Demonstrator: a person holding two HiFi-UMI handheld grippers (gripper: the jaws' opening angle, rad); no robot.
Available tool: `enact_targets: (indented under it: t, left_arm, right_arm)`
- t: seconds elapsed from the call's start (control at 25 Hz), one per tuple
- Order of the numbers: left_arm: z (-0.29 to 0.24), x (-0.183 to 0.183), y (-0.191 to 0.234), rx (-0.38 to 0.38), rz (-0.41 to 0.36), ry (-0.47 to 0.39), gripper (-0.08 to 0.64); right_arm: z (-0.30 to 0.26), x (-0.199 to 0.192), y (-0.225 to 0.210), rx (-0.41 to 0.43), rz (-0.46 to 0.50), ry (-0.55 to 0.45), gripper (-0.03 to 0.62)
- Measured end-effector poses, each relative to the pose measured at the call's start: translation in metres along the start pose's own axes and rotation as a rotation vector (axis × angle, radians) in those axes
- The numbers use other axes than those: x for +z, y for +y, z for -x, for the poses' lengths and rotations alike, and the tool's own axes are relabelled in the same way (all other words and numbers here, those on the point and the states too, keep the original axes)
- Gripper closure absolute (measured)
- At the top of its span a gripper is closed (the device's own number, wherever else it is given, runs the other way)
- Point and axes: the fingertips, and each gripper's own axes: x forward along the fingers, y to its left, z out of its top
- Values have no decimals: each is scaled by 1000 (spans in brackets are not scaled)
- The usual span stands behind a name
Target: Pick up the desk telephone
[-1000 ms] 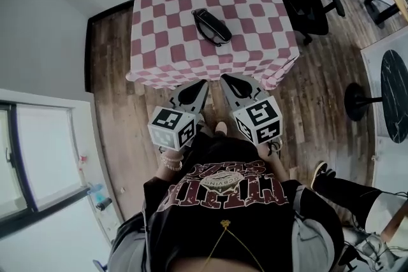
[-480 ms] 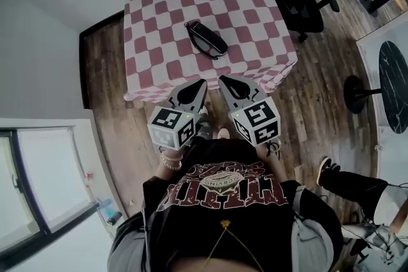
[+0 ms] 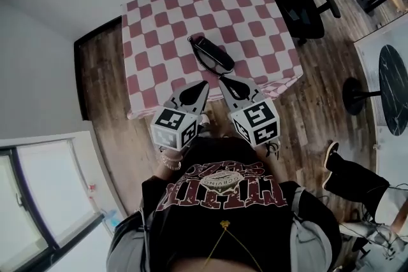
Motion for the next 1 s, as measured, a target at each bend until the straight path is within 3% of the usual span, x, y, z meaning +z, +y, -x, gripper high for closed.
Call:
enact_targets:
  t: [0.72,1.0]
  left_arm:
    - [-23,18,54,-97,-4,35,552]
    - [-29,22,65,-87,5,44,552]
  right_arm:
    - [-58,7,-16,-77,-47,49,574]
    - [-67,5,-28,-73,-57,70,572]
